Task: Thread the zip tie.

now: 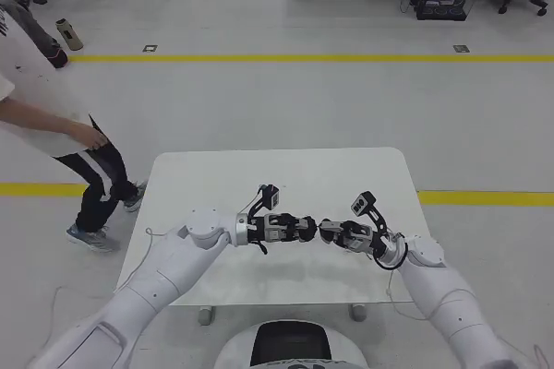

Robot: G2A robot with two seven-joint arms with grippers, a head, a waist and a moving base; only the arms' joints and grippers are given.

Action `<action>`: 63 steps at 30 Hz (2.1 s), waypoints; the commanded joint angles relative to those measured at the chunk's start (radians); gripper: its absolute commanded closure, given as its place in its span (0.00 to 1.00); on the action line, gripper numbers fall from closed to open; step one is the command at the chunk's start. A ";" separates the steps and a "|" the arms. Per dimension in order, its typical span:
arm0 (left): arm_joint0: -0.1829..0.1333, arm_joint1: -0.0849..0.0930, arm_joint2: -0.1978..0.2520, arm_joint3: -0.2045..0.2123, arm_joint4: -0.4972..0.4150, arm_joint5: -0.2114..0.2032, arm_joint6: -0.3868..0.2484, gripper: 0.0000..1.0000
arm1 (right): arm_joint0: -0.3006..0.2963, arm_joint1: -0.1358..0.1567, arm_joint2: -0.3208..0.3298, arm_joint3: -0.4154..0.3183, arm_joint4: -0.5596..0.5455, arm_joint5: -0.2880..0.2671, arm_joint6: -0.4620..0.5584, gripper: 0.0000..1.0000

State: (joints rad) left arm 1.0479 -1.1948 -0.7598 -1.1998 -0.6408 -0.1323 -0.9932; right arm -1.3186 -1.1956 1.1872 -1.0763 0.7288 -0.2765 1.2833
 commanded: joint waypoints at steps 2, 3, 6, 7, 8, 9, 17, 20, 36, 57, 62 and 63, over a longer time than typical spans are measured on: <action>-0.002 -0.001 0.001 0.004 -0.001 0.002 -0.001 0.91 | 0.002 0.000 -0.002 0.002 0.003 -0.001 0.002 1.00; -0.002 -0.001 0.001 0.004 -0.001 0.002 -0.001 0.90 | 0.003 0.000 -0.002 0.002 0.004 -0.002 0.003 1.00; -0.004 -0.001 0.002 0.006 -0.002 0.004 -0.001 0.88 | 0.004 -0.001 -0.004 0.001 0.008 -0.007 0.006 1.00; -0.004 -0.001 0.003 0.006 -0.002 0.004 -0.002 0.88 | 0.005 -0.001 -0.004 0.001 0.008 -0.007 0.006 1.00; -0.005 -0.001 0.003 0.007 -0.002 0.004 -0.003 0.88 | 0.005 -0.001 -0.005 0.001 0.008 -0.008 0.007 1.00; -0.006 -0.002 0.004 0.007 -0.002 0.005 -0.003 0.88 | 0.006 -0.001 -0.006 0.001 0.008 -0.008 0.008 1.00; -0.008 -0.004 0.008 0.013 -0.003 0.005 -0.005 0.97 | 0.007 -0.001 -0.012 0.002 0.004 -0.009 0.006 1.00; -0.009 -0.004 0.010 0.014 -0.005 0.005 -0.007 1.00 | 0.006 0.000 -0.014 0.002 0.002 -0.009 0.006 1.00; 0.000 0.004 -0.005 0.009 0.009 -0.002 -0.007 1.00 | -0.005 0.014 0.038 0.001 0.036 -0.014 0.015 0.00; 0.046 0.029 -0.055 -0.045 0.032 -0.029 0.006 1.00 | -0.039 0.034 0.091 -0.091 -0.096 -0.063 -0.015 0.00; 0.059 0.035 -0.063 -0.057 0.023 -0.016 -0.012 1.00 | -0.058 0.039 0.118 -0.140 -0.179 -0.063 -0.019 0.00; 0.060 0.036 -0.063 -0.058 0.026 -0.014 -0.012 1.00 | -0.062 0.039 0.120 -0.156 -0.186 -0.063 -0.005 0.00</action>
State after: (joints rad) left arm 1.1068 -1.1597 -0.8224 -1.2577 -0.6186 -0.1484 -1.0059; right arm -1.3771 -1.1565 1.3053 -1.2189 0.5488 -0.3400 1.2669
